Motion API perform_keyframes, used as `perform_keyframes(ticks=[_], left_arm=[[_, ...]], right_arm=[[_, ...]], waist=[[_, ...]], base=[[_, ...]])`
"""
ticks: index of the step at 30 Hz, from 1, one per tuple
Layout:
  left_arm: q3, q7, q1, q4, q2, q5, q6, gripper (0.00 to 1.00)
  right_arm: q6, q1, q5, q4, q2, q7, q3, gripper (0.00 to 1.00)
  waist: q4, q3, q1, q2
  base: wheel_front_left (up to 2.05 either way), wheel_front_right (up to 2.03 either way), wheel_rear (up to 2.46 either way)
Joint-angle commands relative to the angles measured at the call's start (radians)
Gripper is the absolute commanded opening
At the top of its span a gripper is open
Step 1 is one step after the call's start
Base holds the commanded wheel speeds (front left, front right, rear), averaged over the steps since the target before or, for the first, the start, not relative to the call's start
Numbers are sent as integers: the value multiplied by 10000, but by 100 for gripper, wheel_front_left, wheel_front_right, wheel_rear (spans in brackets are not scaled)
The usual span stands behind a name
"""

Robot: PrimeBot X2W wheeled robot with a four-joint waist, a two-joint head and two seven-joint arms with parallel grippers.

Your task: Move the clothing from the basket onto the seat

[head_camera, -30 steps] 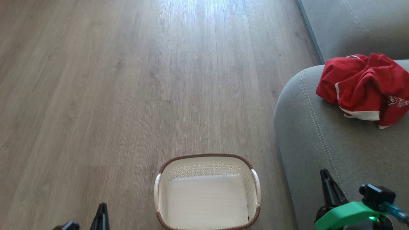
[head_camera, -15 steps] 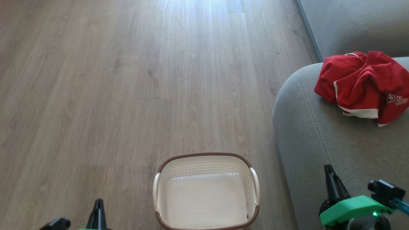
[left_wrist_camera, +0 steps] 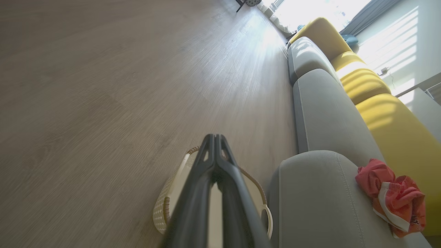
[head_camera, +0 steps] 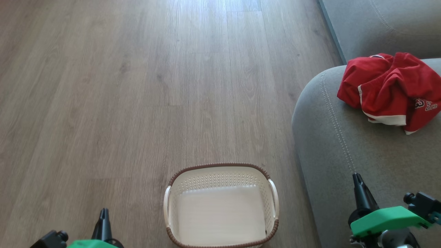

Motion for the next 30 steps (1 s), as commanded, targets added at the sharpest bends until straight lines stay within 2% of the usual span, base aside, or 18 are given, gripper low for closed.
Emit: perform_keyframes(ticks=[1, 30], left_arm=[[435, 60, -527, -314, 37, -244, -104, 0], [1671, 837, -922, -416, -502, -2617, -893, 0]], right_arm=[[-2, -609, 360, -337, -26, 72, 17, 0], [-2, -1065, 3633, -337, -89, 758, -127, 0]], waist=[[-11, 9, 0, 0], [-174, 141, 0, 0]], base=[[0, 0, 0], [0, 0, 0]])
